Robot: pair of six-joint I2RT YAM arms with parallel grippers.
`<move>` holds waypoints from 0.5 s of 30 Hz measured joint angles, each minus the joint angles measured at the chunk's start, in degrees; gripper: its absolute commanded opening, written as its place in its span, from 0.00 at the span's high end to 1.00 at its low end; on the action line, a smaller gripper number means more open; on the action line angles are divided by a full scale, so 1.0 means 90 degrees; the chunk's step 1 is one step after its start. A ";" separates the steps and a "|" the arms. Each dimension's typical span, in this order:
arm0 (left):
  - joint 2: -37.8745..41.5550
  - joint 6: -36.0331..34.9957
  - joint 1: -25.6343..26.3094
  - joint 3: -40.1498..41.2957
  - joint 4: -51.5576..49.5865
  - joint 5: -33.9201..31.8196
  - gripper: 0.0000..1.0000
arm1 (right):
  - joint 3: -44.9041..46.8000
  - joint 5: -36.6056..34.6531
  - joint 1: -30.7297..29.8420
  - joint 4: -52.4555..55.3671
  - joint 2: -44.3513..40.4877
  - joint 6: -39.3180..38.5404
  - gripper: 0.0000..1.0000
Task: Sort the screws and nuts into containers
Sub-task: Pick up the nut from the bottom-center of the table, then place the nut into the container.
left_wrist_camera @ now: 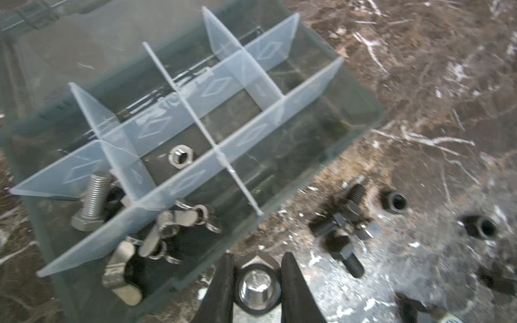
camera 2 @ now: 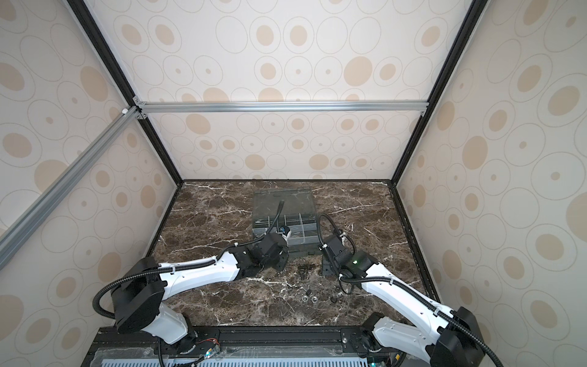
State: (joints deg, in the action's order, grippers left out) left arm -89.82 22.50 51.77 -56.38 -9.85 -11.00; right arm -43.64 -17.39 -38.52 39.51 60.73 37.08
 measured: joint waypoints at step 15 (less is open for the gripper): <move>-0.1404 -0.0641 -0.1375 -0.1285 0.0163 0.0459 0.79 | 0.0000 0.0092 0.0000 0.0100 -0.0029 0.0070 0.49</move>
State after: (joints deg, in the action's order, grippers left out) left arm -102.45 16.73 39.40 -67.94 -8.38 -6.87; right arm -43.64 -16.56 -38.52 40.40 60.47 37.71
